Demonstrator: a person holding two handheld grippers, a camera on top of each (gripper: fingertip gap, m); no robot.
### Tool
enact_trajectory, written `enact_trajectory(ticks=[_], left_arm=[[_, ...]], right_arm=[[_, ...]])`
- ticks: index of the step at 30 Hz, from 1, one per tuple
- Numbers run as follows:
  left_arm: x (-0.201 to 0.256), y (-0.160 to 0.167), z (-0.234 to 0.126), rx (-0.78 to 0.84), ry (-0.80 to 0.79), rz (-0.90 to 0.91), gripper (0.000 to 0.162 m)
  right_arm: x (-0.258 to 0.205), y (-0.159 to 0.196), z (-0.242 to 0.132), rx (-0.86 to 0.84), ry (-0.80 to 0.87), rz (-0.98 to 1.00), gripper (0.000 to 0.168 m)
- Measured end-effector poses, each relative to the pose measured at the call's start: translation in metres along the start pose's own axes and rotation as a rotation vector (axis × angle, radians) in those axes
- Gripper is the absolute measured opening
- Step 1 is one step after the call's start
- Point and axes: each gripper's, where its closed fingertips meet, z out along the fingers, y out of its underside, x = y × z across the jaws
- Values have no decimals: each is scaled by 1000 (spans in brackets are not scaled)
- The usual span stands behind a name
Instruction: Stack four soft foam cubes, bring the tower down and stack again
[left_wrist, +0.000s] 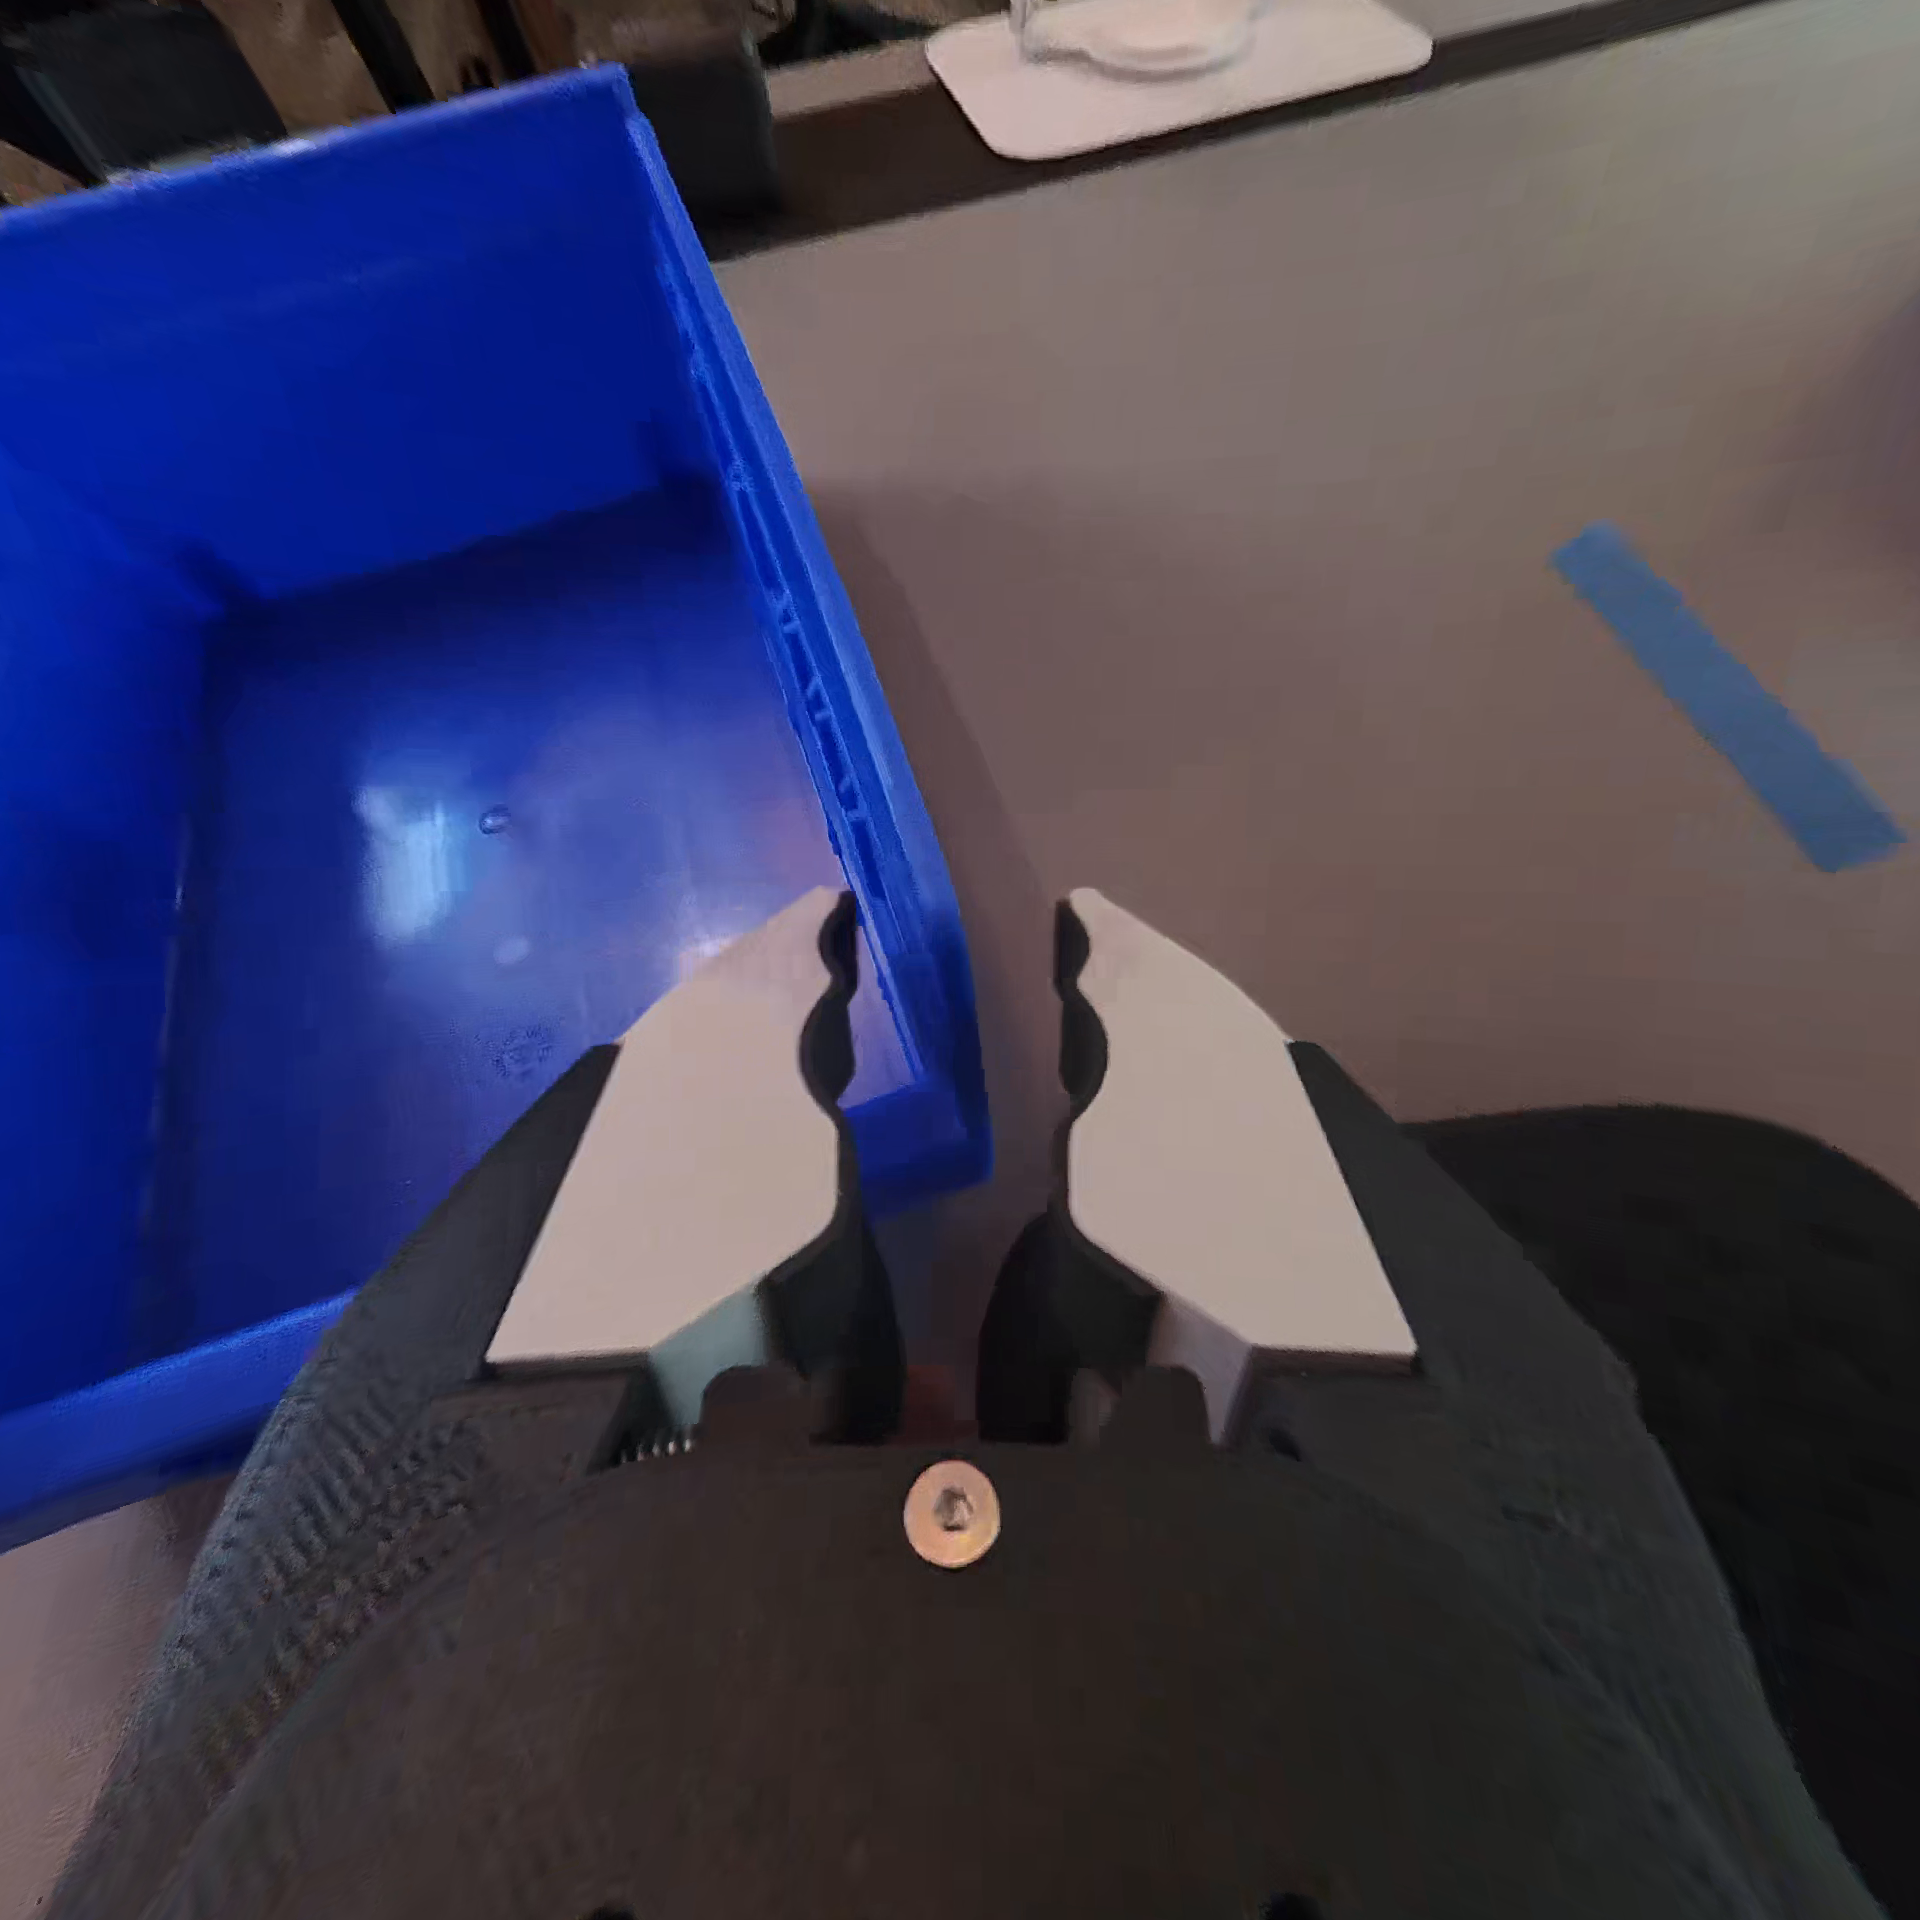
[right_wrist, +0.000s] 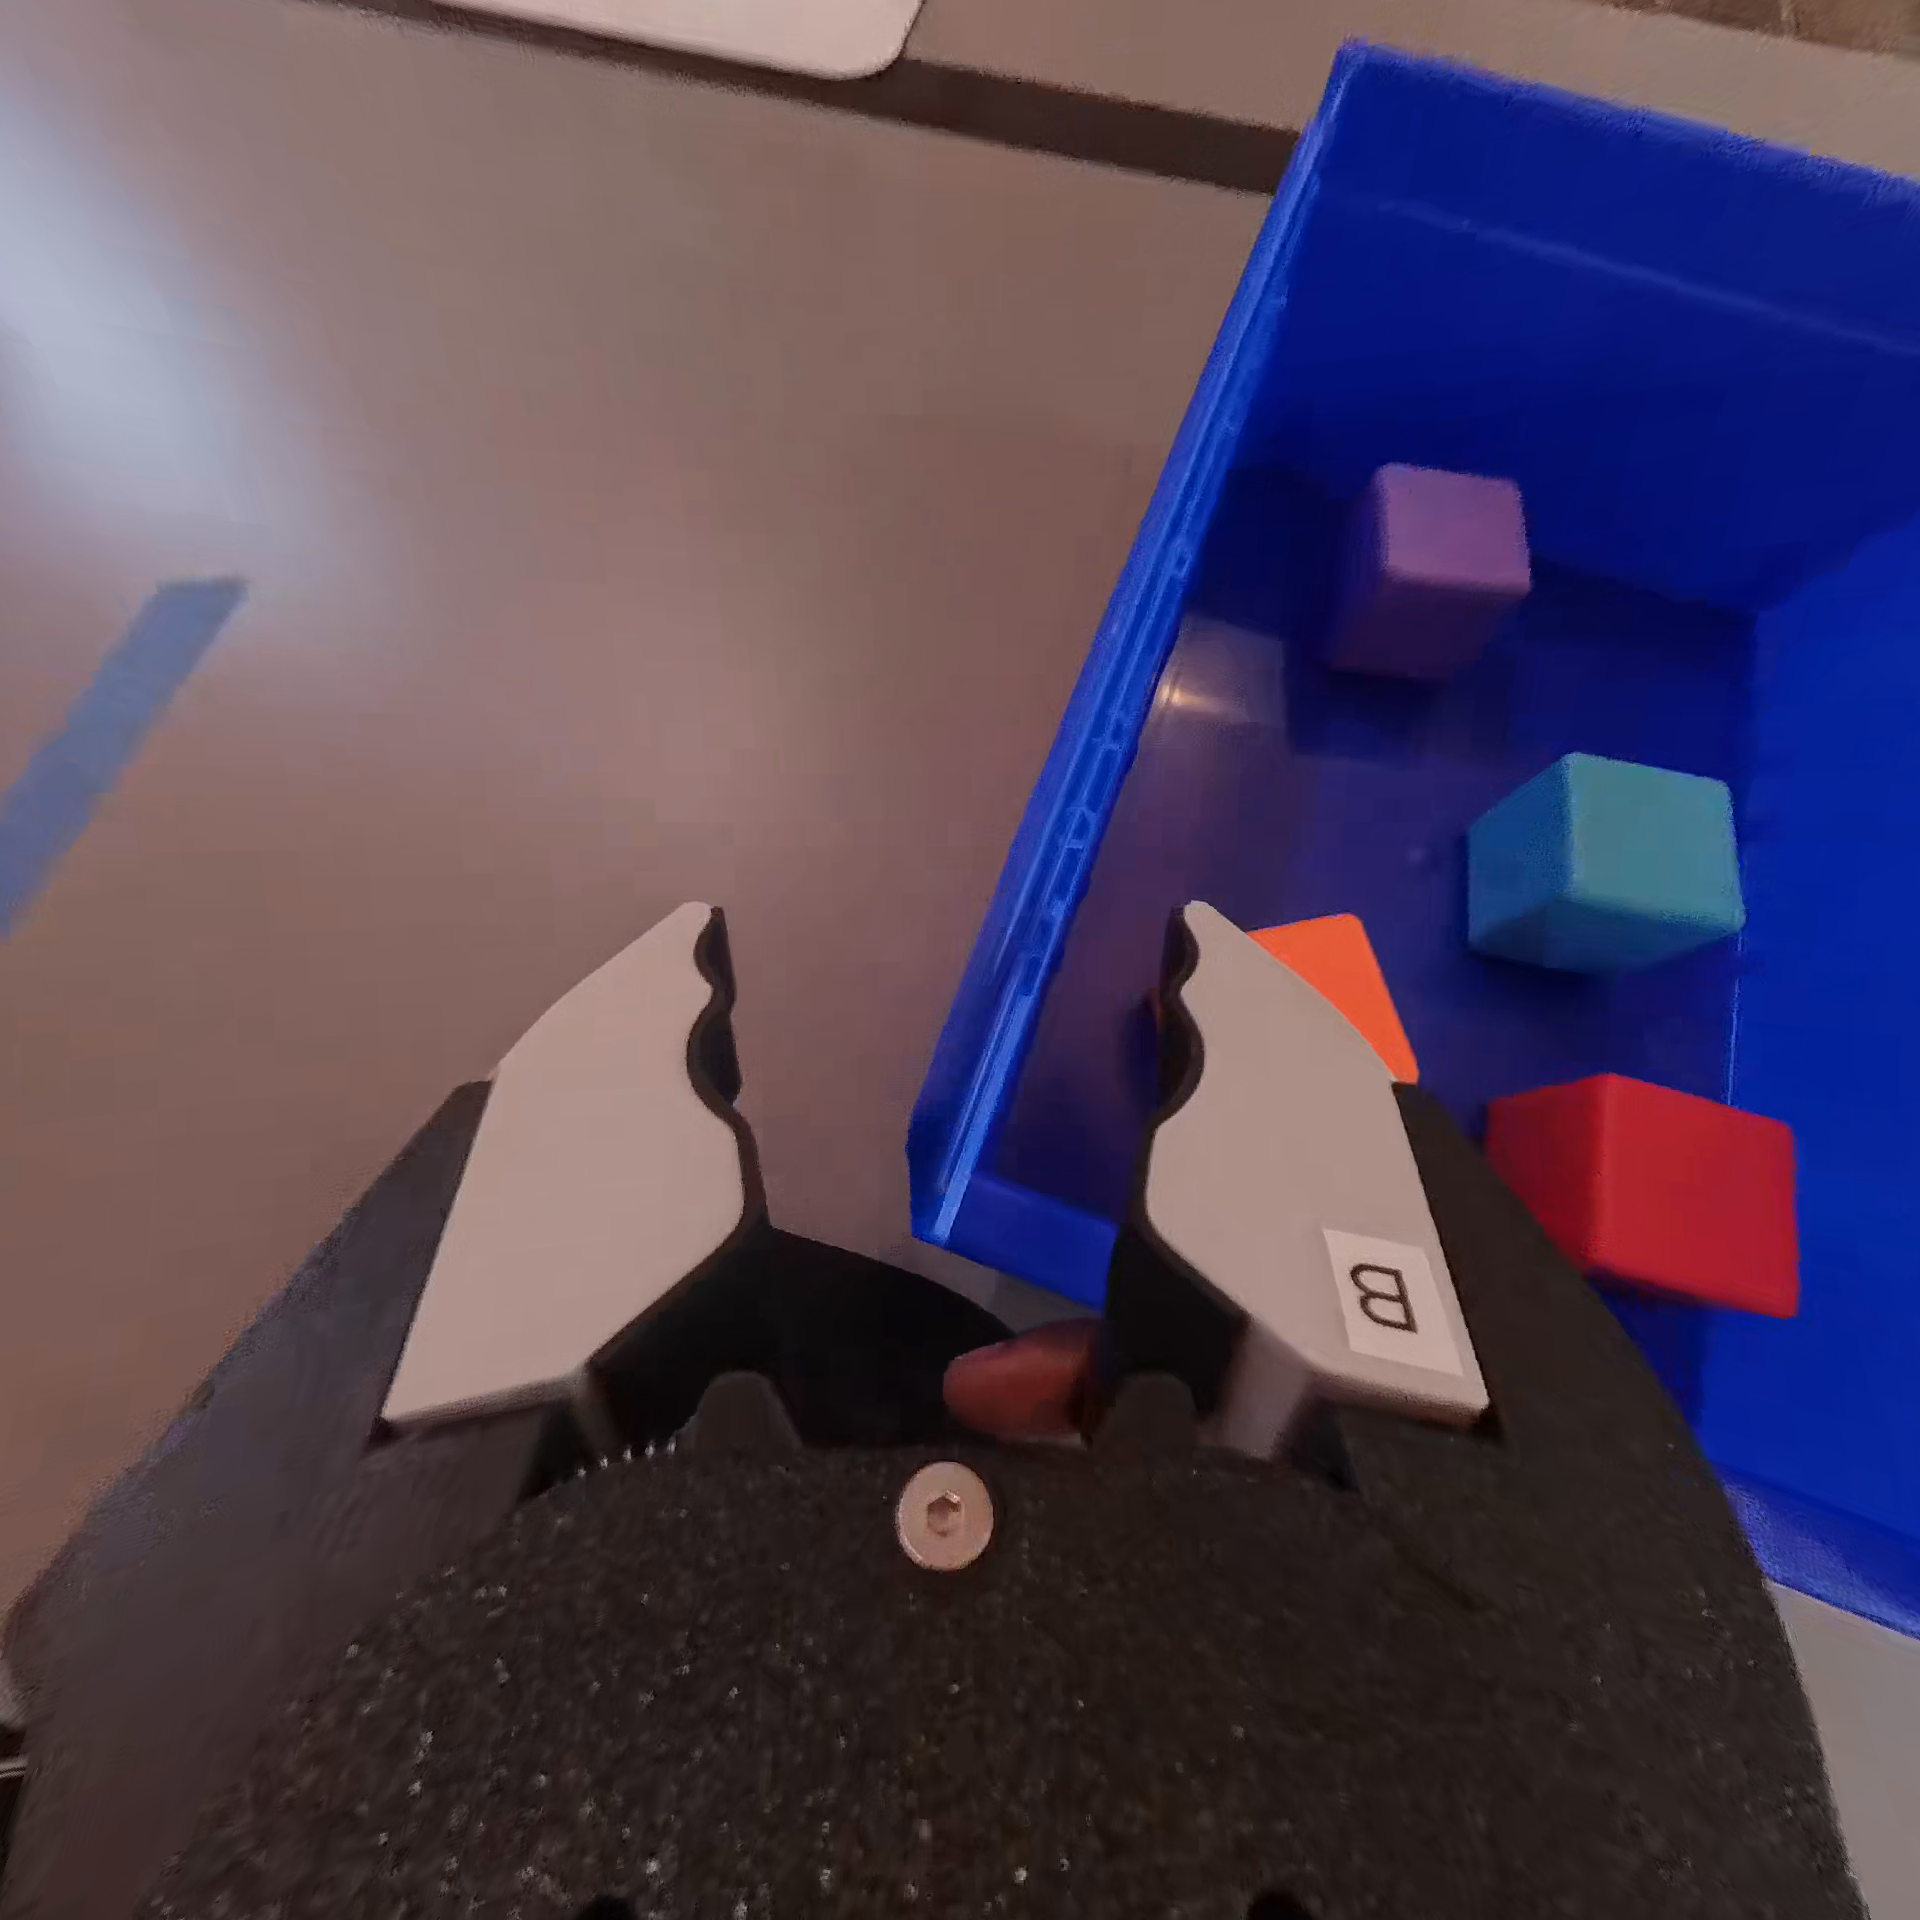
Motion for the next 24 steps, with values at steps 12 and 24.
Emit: enact_trajectory(ticks=[12,24], left_arm=[[-7,1,12,43,79,232,16],[-18,-11,30,173,625,261,11]], right_arm=[[14,17,12,-90,111,-265,17],[-14,24,-4,100,-436,-485,10]])
